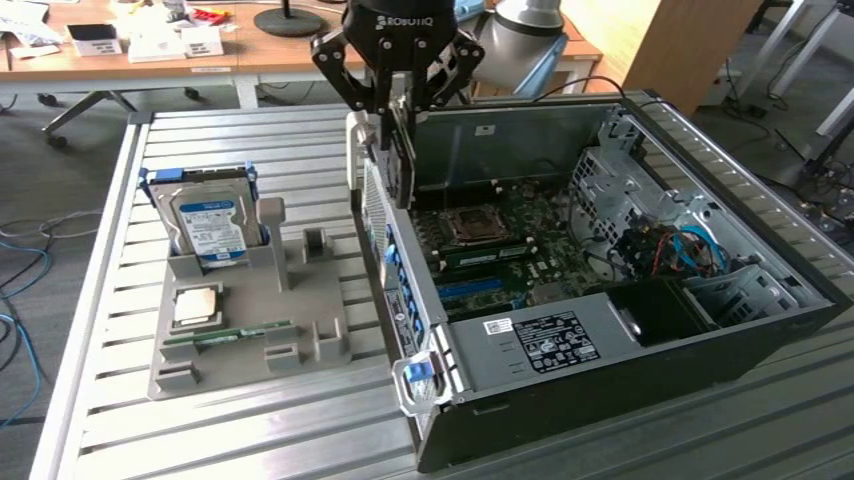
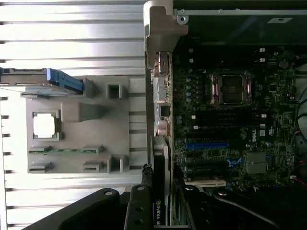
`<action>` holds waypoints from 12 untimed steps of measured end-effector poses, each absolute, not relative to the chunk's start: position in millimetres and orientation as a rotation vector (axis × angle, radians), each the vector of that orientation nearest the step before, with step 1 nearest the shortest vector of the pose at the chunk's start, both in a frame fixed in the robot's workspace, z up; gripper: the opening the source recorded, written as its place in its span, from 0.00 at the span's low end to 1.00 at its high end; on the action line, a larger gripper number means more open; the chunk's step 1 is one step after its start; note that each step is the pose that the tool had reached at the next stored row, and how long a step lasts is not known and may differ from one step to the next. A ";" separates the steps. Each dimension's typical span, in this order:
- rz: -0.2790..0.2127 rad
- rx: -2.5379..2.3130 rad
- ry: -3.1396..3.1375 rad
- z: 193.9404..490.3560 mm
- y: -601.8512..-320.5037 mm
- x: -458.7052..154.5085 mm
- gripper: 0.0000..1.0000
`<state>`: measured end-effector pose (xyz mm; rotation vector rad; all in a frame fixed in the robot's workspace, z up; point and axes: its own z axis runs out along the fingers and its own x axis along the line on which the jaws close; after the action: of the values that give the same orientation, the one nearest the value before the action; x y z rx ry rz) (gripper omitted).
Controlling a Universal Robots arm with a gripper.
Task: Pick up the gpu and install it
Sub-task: 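Pick up the gpu and move the gpu toward the slot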
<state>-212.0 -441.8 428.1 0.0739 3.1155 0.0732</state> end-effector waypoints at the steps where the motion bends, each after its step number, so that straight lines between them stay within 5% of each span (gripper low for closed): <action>1: 0.073 0.074 3.116 428.1 -441.9 -209.3 0.27; 12: 0.073 0.074 3.116 428.1 -441.8 -178.3 0.27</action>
<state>-178.3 -441.8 428.1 0.0738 3.1156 0.0731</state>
